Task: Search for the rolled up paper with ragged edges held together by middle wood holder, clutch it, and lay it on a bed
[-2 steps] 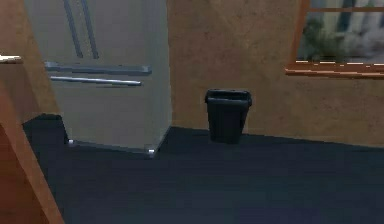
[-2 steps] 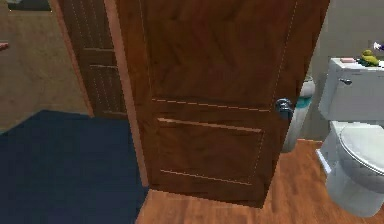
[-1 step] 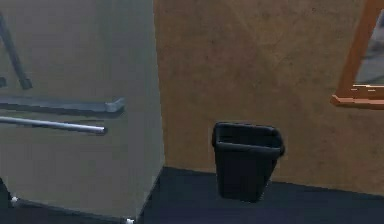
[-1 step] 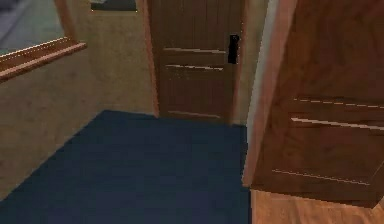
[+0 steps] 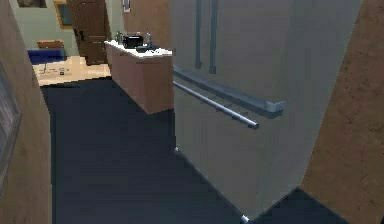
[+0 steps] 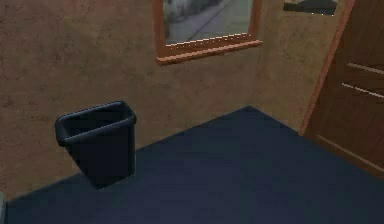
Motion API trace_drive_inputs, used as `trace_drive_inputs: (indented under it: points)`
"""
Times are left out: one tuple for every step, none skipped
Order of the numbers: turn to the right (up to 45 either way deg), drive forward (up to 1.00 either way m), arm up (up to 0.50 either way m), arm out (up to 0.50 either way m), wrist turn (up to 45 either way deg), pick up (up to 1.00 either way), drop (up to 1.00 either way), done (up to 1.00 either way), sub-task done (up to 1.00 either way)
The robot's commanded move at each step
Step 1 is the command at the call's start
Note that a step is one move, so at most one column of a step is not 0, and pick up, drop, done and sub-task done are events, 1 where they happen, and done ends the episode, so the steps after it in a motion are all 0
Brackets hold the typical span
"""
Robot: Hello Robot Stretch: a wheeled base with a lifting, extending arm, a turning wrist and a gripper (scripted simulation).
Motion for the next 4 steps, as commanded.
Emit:
trace_drive_inputs:
  points:
    - [-3.0,0.00,0.00,0.00,0.0,0.00,0.00,0.00,0.00]
    - [0.0,0.40,0.00,0.00,0.0,0.00,0.00,0.00,0.00]
    - [-30.0,0.00,0.00,0.00,0.0,0.00,0.00,0.00,0.00]
    - [0.0,1.00,0.00,0.00,0.0,0.00,0.00,0.00,0.00]
